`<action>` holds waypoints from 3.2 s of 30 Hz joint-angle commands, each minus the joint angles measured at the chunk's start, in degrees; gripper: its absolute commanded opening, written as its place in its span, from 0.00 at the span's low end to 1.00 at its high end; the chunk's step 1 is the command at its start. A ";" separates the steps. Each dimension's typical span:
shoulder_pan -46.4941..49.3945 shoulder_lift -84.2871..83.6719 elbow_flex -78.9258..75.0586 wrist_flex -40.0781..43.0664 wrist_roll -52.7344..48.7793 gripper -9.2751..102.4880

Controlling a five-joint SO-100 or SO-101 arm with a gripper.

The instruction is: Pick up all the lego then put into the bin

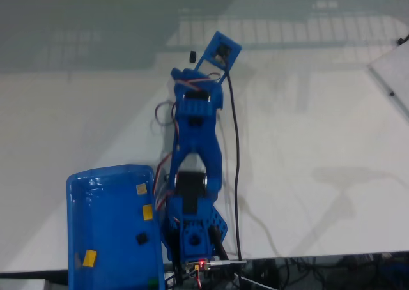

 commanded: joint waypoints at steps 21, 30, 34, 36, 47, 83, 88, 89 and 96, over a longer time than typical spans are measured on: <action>0.44 -29.09 -27.95 7.47 2.72 0.35; -0.09 -32.96 -30.76 9.05 2.29 0.31; -0.18 -34.80 -32.87 10.28 2.29 0.29; -0.09 -35.60 -34.01 10.81 2.55 0.28; -0.62 -37.62 -35.60 11.87 2.11 0.26; -14.68 -0.18 -27.07 20.83 3.25 0.09; -33.13 21.80 -16.96 28.56 0.35 0.09; -37.97 25.40 -15.47 31.20 -0.53 0.10; -68.82 37.18 -11.25 47.29 -2.02 0.11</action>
